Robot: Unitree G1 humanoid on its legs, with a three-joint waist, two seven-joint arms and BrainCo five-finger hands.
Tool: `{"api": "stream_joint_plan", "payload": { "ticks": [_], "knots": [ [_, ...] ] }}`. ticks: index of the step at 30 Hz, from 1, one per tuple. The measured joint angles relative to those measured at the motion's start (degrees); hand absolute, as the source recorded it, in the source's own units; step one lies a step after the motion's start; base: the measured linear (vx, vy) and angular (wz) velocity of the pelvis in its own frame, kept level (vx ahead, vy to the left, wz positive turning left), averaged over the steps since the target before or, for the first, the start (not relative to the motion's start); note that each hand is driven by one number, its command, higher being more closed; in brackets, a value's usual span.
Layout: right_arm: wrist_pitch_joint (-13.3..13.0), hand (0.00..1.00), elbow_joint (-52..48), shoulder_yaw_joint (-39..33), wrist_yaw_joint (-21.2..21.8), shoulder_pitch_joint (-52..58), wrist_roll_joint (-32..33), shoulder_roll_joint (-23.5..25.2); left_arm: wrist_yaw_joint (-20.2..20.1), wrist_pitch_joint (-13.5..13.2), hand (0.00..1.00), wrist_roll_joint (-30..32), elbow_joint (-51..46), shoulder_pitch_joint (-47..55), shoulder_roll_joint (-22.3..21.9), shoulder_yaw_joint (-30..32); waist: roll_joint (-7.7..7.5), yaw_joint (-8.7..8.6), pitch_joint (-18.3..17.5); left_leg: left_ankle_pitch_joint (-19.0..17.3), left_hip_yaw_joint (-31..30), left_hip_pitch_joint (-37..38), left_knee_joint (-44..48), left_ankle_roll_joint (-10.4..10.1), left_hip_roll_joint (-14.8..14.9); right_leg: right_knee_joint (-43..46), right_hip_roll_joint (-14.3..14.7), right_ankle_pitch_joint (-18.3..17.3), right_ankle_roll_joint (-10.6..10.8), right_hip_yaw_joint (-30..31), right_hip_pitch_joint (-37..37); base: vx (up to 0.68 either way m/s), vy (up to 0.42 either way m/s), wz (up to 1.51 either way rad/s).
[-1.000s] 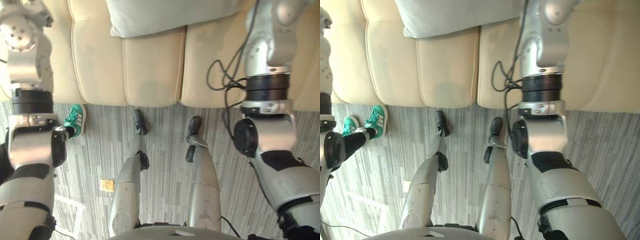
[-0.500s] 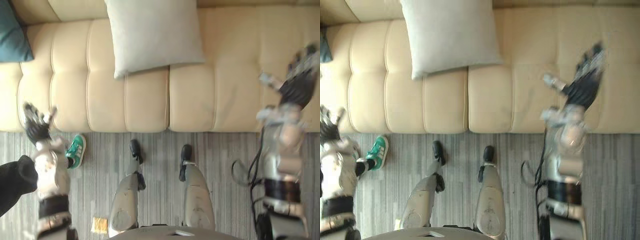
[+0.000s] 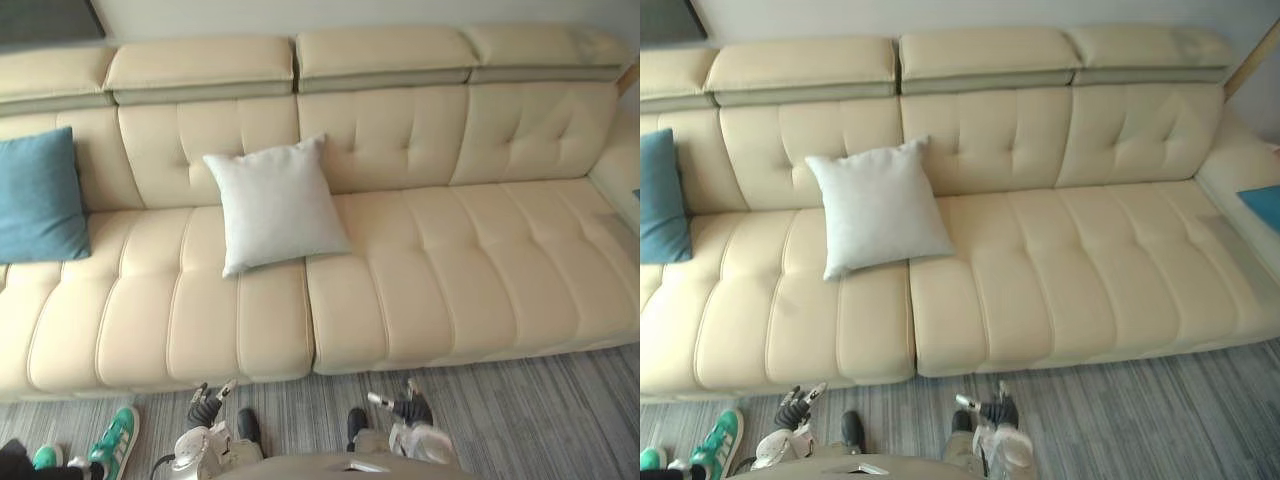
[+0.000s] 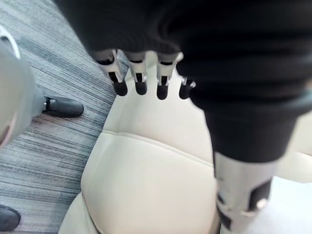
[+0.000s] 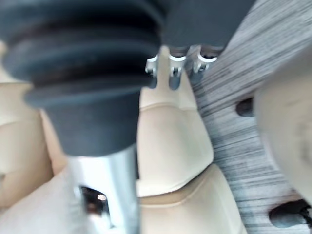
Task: Pick up cushions and gather them together orderly.
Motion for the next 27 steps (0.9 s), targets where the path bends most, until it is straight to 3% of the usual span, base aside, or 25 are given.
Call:
{"api": "stream_joint_plan", "payload": {
  "ticks": [8, 10, 11, 12, 13, 14, 15, 16, 17, 18, 19, 22, 25, 27],
  "knots": [
    [1.33, 0.00, 5.69, -4.66, -1.51, -2.12, 0.05, -0.11, 2.34, 1.79, 0.00, 2.54, 6.26, -1.01, 0.88, 5.05, -0.78, 1.38, -0.73, -1.55, 5.21, 5.34, 0.10, -0.50, -0.27, -1.62, 0.47, 1.34, 0.03, 5.15, 2.79, 0.01, 0.021, -0.34],
    [1.50, 0.00, 5.81, -4.75, -1.65, -2.52, 0.14, 0.26, 2.84, 1.81, 0.00, 2.01, 6.46, -1.26, 1.33, 6.33, -1.74, 1.47, 0.21, -2.51, 5.73, 5.37, 1.32, 0.20, -0.45, -1.39, 0.35, 1.27, -0.87, 5.00, 2.79, -0.02, 0.014, -0.12],
    [1.50, 0.00, 5.79, -4.92, -1.66, -2.58, 0.14, 0.42, 2.92, 1.81, 0.00, 1.99, 6.42, -1.33, 1.43, 6.64, -2.00, 1.46, 0.38, -2.99, 5.65, 4.98, 2.19, 0.54, -0.42, -1.28, 0.22, 0.90, -2.11, 4.42, 2.80, -0.03, 0.016, 0.06],
    [1.51, 0.00, 5.77, -5.78, -1.69, -2.77, 0.15, 0.62, 3.30, 1.83, 0.00, 1.95, 6.31, -1.41, 1.37, 7.45, -2.18, 1.67, 0.47, -4.61, 4.50, 3.88, 4.31, 1.25, -0.25, -1.41, -0.22, -0.19, -7.16, 2.07, 2.79, 0.00, 0.012, -0.16],
    [1.50, 0.00, 5.74, -6.18, -1.85, -3.03, 0.16, 0.13, 3.63, 1.80, 0.00, 1.94, 5.76, -1.06, 0.58, 8.03, -0.04, 2.69, 0.16, -5.01, 2.27, 3.17, 4.26, 2.03, 1.19, -0.04, -0.25, -2.32, -11.29, -2.51, 3.08, -0.01, 0.013, -0.36],
    [1.39, 0.00, 5.57, -6.28, -2.22, -3.80, 0.19, -0.04, 3.81, 1.81, 0.00, 1.94, 5.58, -0.75, 0.12, 8.81, 0.23, 3.23, 1.05, -5.00, 2.73, 2.60, 5.54, 2.65, 2.24, 8.82, -1.48, -4.18, -8.96, -4.23, 0.54, -0.03, -0.006, -0.15],
    [1.23, 0.00, 5.51, -6.13, -2.50, -4.36, 0.19, 0.66, 4.00, 1.83, 0.00, 1.93, 5.55, -0.67, 0.66, 9.29, -0.12, 2.25, 1.34, -5.43, 1.86, 0.88, 7.84, 3.23, 2.71, 20.31, -2.97, -5.76, -6.23, -5.39, -1.60, -0.04, -0.030, 0.23],
    [1.25, 0.00, 5.67, -6.11, -2.58, -3.96, 0.19, 1.10, 4.00, 1.82, 0.00, 1.93, 5.40, -0.62, 1.11, 9.29, -0.81, 2.21, 1.28, -5.42, 0.91, 0.22, 8.87, 3.10, 2.67, 25.53, -3.77, -6.82, -4.73, -5.57, -1.86, 0.02, -0.084, 0.74],
    [1.35, 0.00, 7.60, -5.96, -2.57, -3.84, 0.18, 1.87, 3.95, 1.84, 0.00, 1.42, 5.16, -0.35, 2.31, 9.43, -3.30, 2.24, 0.53, -5.52, -0.87, -0.73, 10.83, 3.01, 1.93, 32.76, -5.69, -6.64, -2.88, -6.03, -1.02, 0.06, -0.113, 0.54],
    [1.36, 0.00, 8.78, -5.69, -2.58, -3.67, 0.16, 1.90, 3.87, 1.85, 0.00, 0.74, 4.80, -0.30, 3.42, 9.99, -4.82, 3.14, 0.08, -5.58, -0.99, -1.41, 11.78, 2.68, 0.77, 30.88, -5.88, -5.72, -1.26, -5.58, 0.04, 0.05, -0.097, 0.26],
    [1.36, 0.00, 9.23, -5.70, -2.62, -4.34, 0.14, 1.63, 3.88, 1.89, 0.00, 0.47, 5.04, -0.46, 3.12, 10.57, -4.76, 3.84, -0.09, -5.58, -1.24, -1.47, 11.91, 2.71, 0.95, 29.33, -4.77, -5.92, -0.97, -5.46, 0.57, -0.03, -0.060, -0.12],
    [1.30, 0.00, 9.50, -5.56, -2.88, -7.45, 0.10, -1.51, 3.92, 2.24, 0.00, -0.42, 5.41, -0.14, 1.47, 9.91, -1.73, 4.46, -1.17, -4.84, -4.82, -5.18, 11.39, 3.15, 0.30, 13.34, -2.19, -5.91, -0.39, -3.01, 5.13, -0.08, 0.044, -0.27],
    [1.30, 0.00, 9.58, -4.25, -3.48, -11.38, 0.29, -1.72, 4.42, 2.23, 0.00, -1.00, 5.37, -1.63, 2.25, 6.74, -0.36, 4.38, 2.77, -4.11, -3.96, -10.36, 14.87, 3.47, 1.18, 5.42, -1.64, -6.74, -0.64, -4.06, 5.71, -0.21, -0.010, -0.11],
    [1.33, 0.00, 9.69, -3.94, -3.57, -11.41, 0.25, -1.80, 4.61, 2.29, 0.00, -1.50, 5.41, -1.18, 1.99, 4.87, 2.03, 4.09, 5.10, -3.65, -4.71, -10.06, 15.31, 2.14, 2.15, 2.63, -0.24, -6.01, 0.76, -4.76, 7.86, -0.29, -0.044, 0.13]
  ]
}}
